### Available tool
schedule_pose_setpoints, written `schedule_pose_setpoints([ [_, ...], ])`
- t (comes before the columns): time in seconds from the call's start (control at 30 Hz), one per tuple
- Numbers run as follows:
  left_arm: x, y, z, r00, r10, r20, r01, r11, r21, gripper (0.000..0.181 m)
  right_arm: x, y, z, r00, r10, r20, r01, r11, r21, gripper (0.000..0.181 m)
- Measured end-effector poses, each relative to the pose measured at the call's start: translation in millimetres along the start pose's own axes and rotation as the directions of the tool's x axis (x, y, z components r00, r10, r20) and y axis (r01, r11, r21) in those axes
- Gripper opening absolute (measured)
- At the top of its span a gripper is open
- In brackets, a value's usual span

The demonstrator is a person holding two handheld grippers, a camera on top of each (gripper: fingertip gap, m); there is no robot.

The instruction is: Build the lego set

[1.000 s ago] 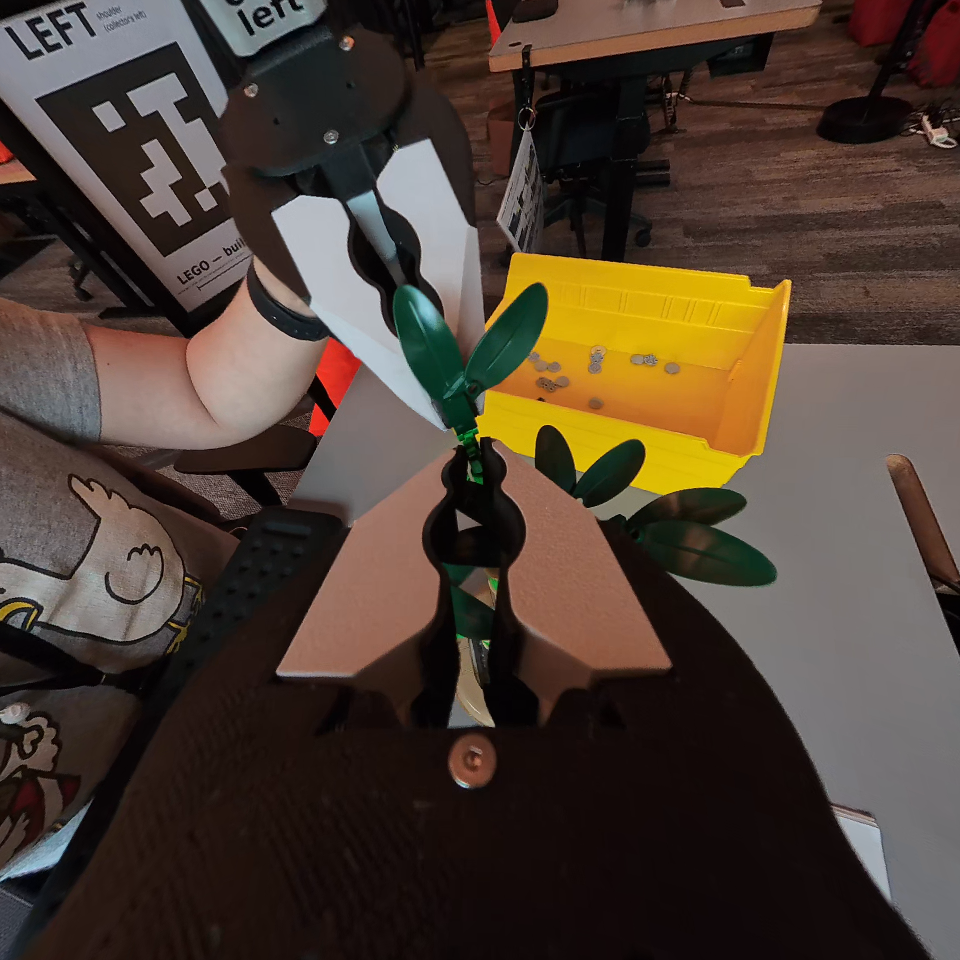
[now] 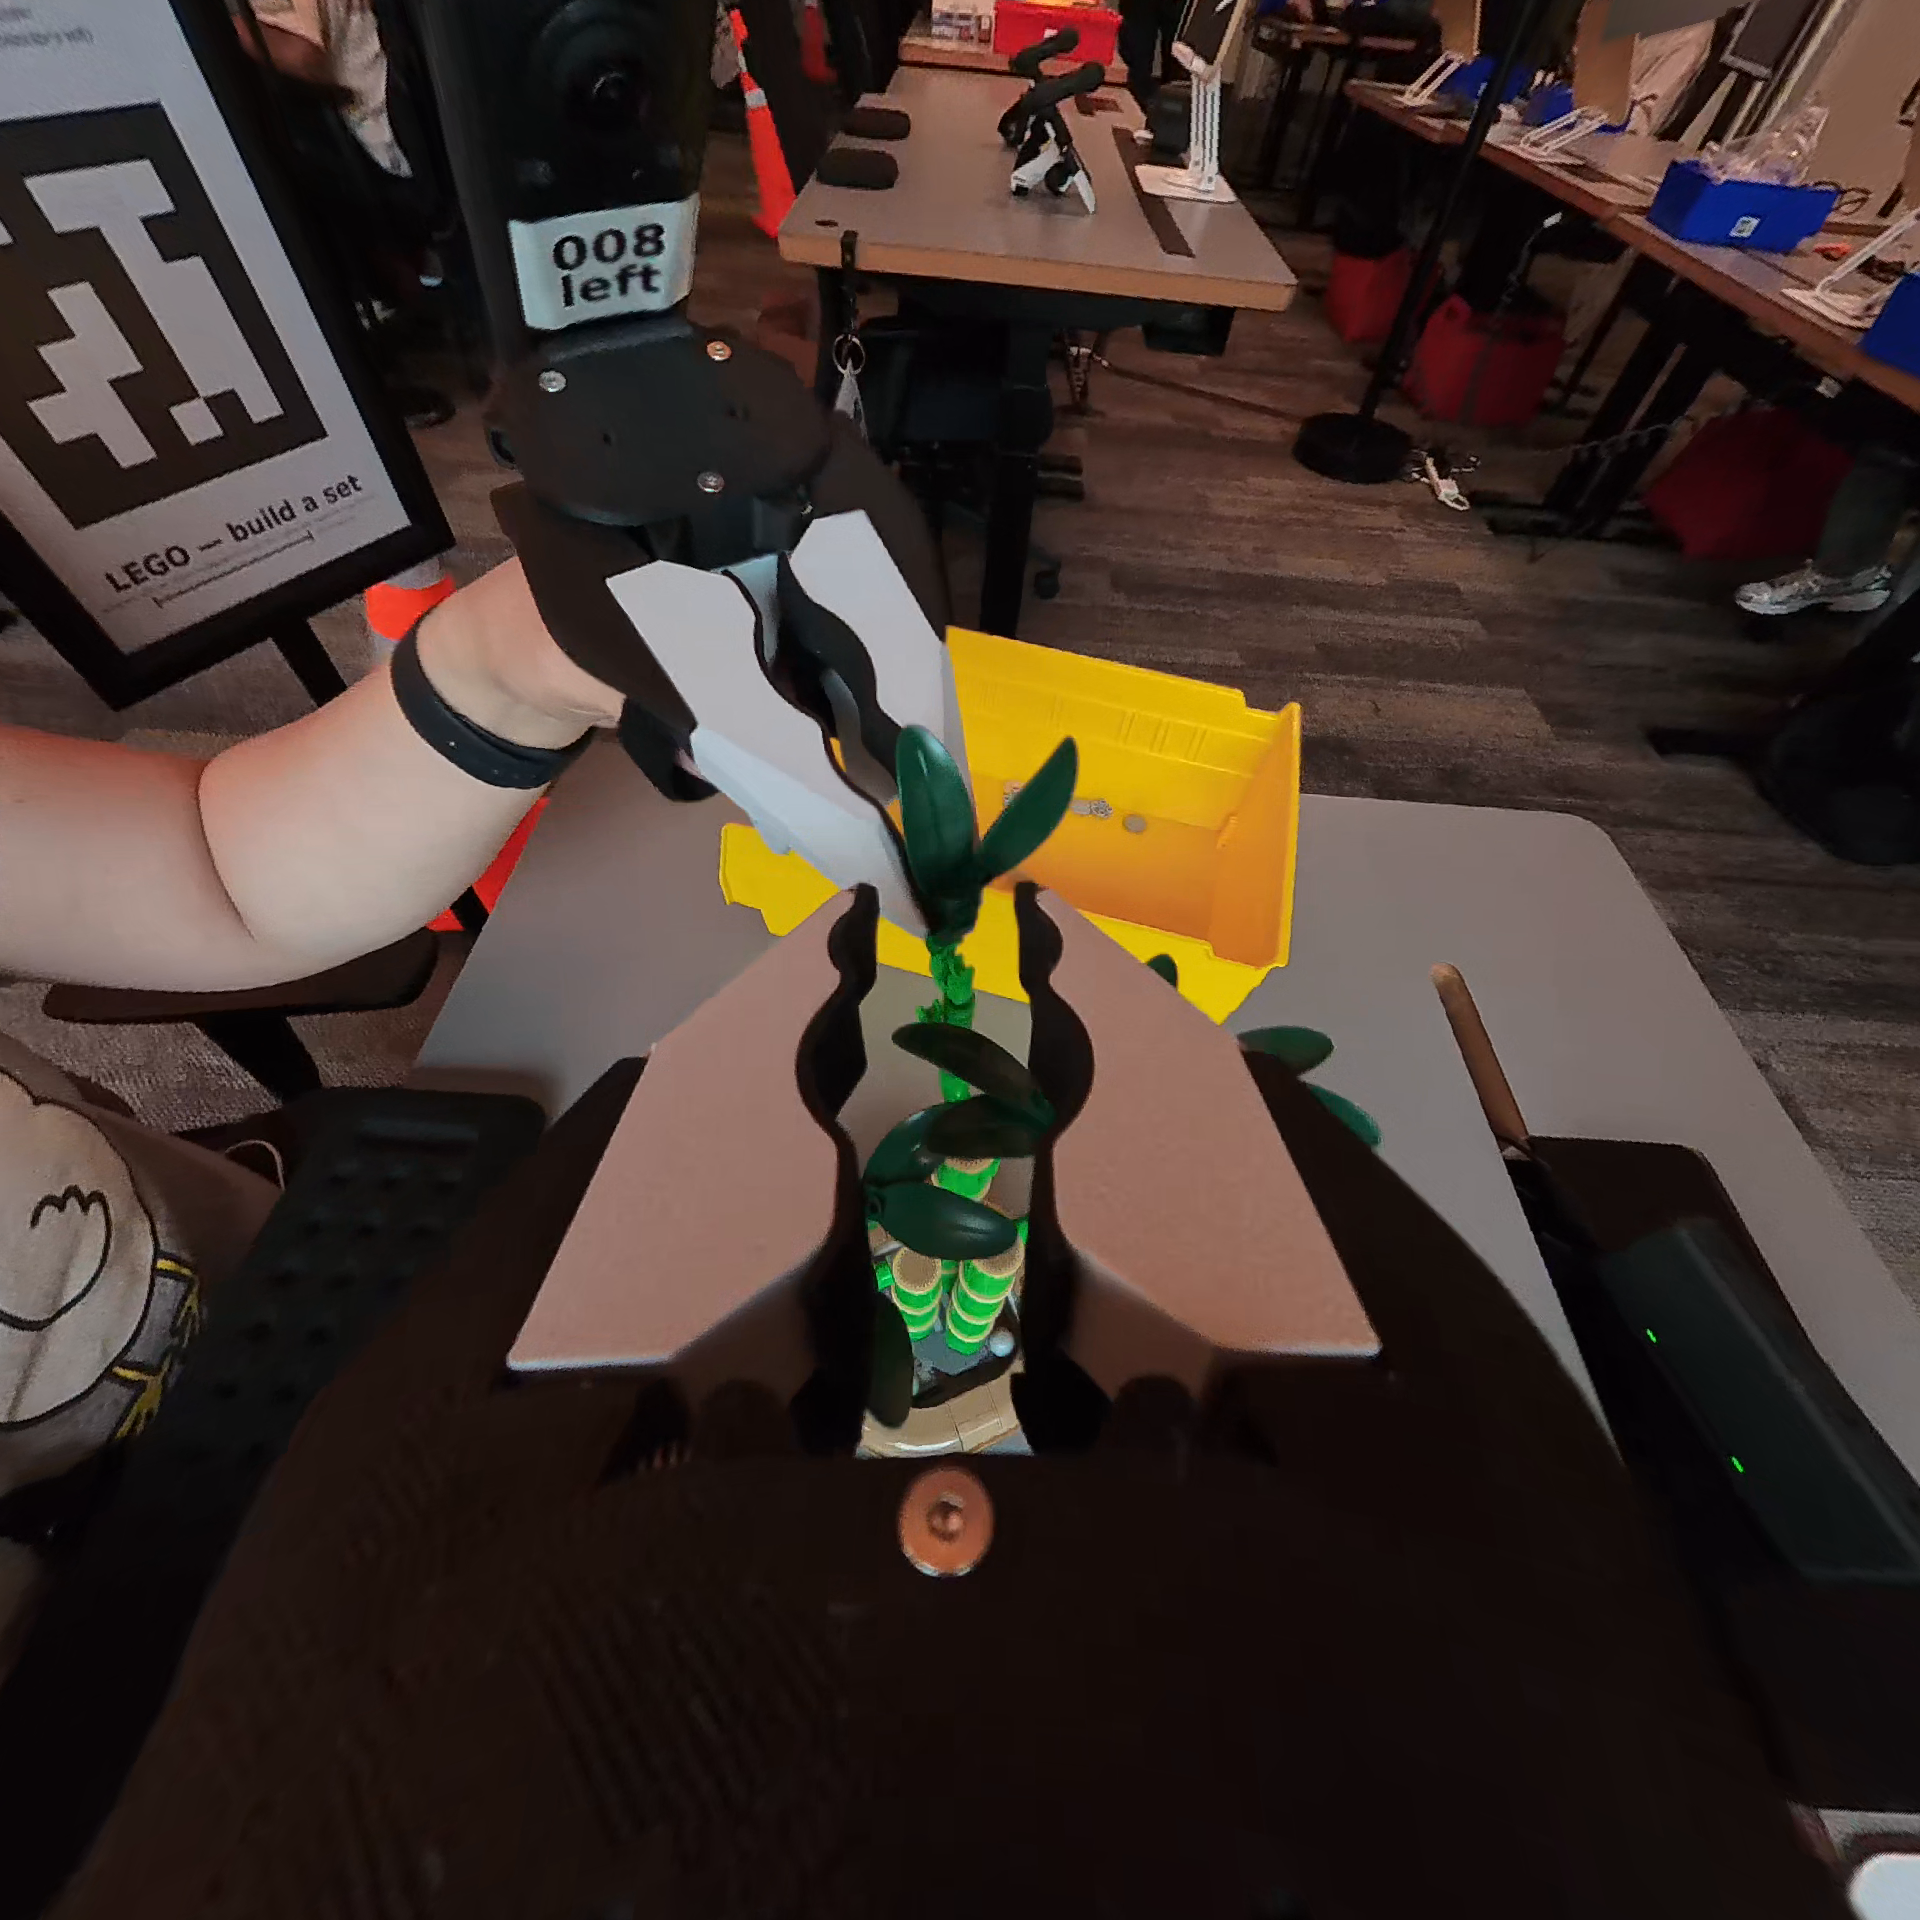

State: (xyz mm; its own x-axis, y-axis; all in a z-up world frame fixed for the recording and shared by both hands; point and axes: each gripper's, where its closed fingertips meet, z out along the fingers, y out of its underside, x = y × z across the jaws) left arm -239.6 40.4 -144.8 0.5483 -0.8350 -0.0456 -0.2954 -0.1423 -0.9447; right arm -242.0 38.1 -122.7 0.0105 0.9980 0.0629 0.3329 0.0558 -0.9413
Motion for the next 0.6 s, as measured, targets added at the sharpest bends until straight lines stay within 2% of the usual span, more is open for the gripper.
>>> schedule_pose_setpoints([
  [0.2,-1.6,1.2,-0.9,1.0,0.014,0.024,-0.013,0.999,-0.041,0.006,-7.0,17.7,5.6,1.0,0.021,0.009,-0.021,1.0,-0.022,0.028],
  [0.33,-3.4,0.6,0.8,1.0,0.017,0.025,-0.015,0.999,-0.05,0.006,9.4,25.0,14.1,0.98,-0.008,-0.198,-0.002,0.999,-0.049,0.032],
  [0.43,-2.6,0.1,1.7,0.999,0.021,0.026,-0.019,0.999,-0.05,0.006,7.9,20.1,1.5,0.908,-0.092,-0.409,0.078,0.996,-0.049,0.03],
  [0.47,-2.8,0.2,1.5,0.999,0.024,0.029,-0.023,0.998,-0.051,0.006,3.7,15.5,-3.6,0.88,-0.114,-0.462,0.107,0.993,-0.042,0.023],
  [0.53,-3.1,0.4,1.3,0.999,0.026,0.028,-0.025,0.998,-0.053,0.006,-8.5,7.6,-4.7,0.854,-0.12,-0.506,0.112,0.993,-0.046,0.019],
  [0.6,-4.0,0.5,1.1,1.0,0.018,0.025,-0.017,0.999,-0.051,0.006,-15.2,15.8,-3.2,0.838,-0.111,-0.534,0.061,0.992,-0.11,0.014],
])
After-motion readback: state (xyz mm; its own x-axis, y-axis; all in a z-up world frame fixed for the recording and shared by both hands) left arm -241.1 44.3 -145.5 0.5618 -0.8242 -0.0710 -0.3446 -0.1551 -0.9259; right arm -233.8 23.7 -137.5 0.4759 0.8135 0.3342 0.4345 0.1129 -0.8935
